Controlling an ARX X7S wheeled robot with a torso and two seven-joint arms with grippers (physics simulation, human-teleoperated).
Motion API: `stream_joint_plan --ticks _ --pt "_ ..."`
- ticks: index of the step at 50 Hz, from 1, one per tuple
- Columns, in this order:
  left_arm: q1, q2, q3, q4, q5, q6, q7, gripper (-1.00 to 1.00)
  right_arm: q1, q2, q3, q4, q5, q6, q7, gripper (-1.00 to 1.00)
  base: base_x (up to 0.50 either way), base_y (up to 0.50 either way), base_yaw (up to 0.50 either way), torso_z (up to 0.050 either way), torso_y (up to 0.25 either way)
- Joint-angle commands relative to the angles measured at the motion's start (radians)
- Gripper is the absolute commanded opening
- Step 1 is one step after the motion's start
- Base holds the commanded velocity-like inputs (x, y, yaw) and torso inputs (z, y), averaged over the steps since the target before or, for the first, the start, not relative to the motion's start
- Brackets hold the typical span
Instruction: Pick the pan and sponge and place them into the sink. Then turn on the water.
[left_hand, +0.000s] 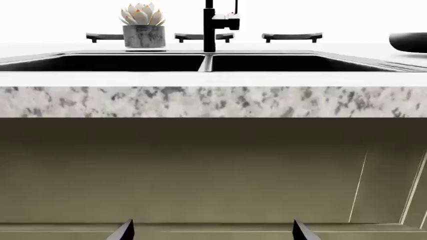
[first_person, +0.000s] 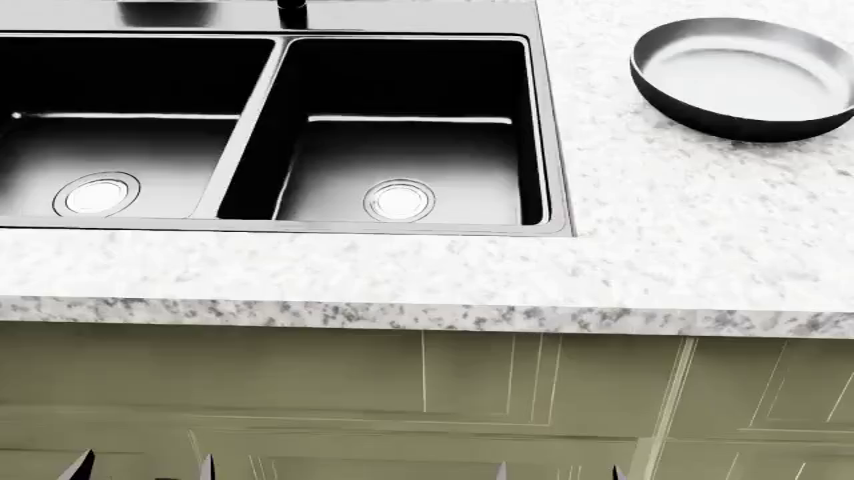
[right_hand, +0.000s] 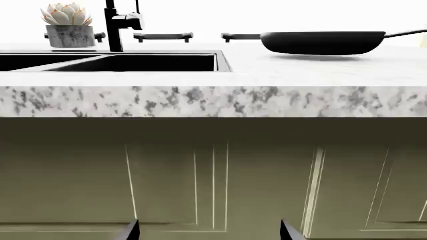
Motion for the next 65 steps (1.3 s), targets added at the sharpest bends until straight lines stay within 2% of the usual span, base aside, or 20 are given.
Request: stream_joint_plan --ticks 1,19,58,65 --pt "0.005 -0.022 0.011 0.006 -0.02 0.0 -0.011 1.0 0.004 0.014 -0.017 0.0 0.023 0.008 0.022 1.0 0.0 0.0 0.0 0.0 0.0" --pt "0.01 -0.067 0.041 -0.001 -0.044 0.007 -0.054 1.0 0.016 0.057 -0.054 0.019 0.105 0.017 0.081 1.0 0.0 -0.05 0.0 0.0 0.0" --pt "0.005 -0.113 0.09 -0.005 -0.083 0.008 -0.101 1.0 0.015 0.106 -0.113 0.016 0.135 0.014 0.14 1.0 0.03 -0.5 0.0 0.0 0.0" --pt "0.002 -0.121 0.095 -0.01 -0.088 0.006 -0.109 1.0 0.014 0.111 -0.121 0.018 0.136 0.004 0.15 1.0 0.25 -0.08 0.0 0.0 0.0"
